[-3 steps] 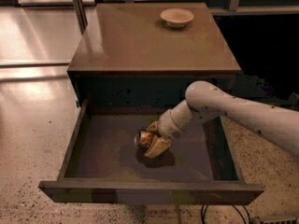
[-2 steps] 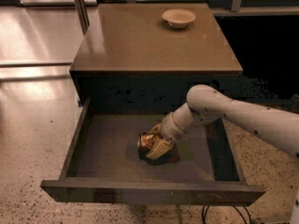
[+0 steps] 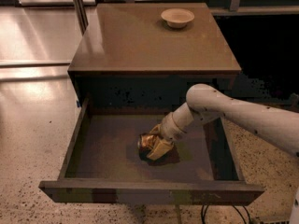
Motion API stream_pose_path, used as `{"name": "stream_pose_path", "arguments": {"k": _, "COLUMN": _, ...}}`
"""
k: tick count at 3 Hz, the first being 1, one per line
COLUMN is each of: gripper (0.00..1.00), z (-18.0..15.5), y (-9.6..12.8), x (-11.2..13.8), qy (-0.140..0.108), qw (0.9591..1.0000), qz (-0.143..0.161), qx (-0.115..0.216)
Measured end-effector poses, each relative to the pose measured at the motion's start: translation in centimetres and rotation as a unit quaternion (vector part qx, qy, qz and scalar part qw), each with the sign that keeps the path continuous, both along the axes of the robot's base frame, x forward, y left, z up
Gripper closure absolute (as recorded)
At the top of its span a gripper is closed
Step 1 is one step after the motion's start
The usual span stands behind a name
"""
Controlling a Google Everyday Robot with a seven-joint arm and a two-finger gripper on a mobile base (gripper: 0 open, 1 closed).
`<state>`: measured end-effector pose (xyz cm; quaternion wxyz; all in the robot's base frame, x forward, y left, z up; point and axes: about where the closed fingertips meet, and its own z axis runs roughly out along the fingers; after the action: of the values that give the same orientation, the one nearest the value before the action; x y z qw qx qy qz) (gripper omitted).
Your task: Place orange can into top drawer
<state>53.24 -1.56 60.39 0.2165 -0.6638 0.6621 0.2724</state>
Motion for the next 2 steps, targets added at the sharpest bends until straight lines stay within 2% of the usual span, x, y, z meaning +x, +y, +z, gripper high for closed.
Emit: {"name": "stream_pose_path", "arguments": {"k": 2, "gripper": 0.35, "z": 0.00, "y": 0.01, "x": 0.00, "qy": 0.000, "qw": 1.0000, "qz": 0.000, "qx": 0.000}}
